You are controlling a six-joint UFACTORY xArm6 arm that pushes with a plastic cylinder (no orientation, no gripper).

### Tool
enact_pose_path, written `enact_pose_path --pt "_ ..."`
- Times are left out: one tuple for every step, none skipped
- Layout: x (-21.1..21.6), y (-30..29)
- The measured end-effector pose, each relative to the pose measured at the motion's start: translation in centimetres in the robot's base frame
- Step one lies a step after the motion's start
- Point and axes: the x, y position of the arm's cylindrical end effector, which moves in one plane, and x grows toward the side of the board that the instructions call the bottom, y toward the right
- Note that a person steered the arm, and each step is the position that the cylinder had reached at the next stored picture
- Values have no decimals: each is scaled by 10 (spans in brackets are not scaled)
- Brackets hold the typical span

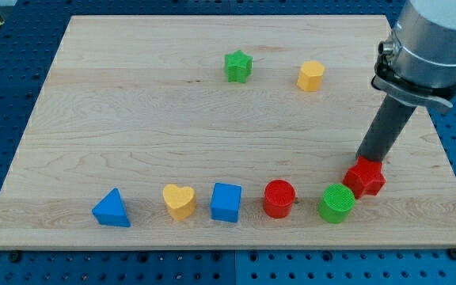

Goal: Place the red star parallel to the green circle

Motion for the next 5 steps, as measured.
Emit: enact_pose_path --pt "-3 -10" --pt "-6 -27" --pt "2 -48" --pt "3 -57" --pt "17 -44"
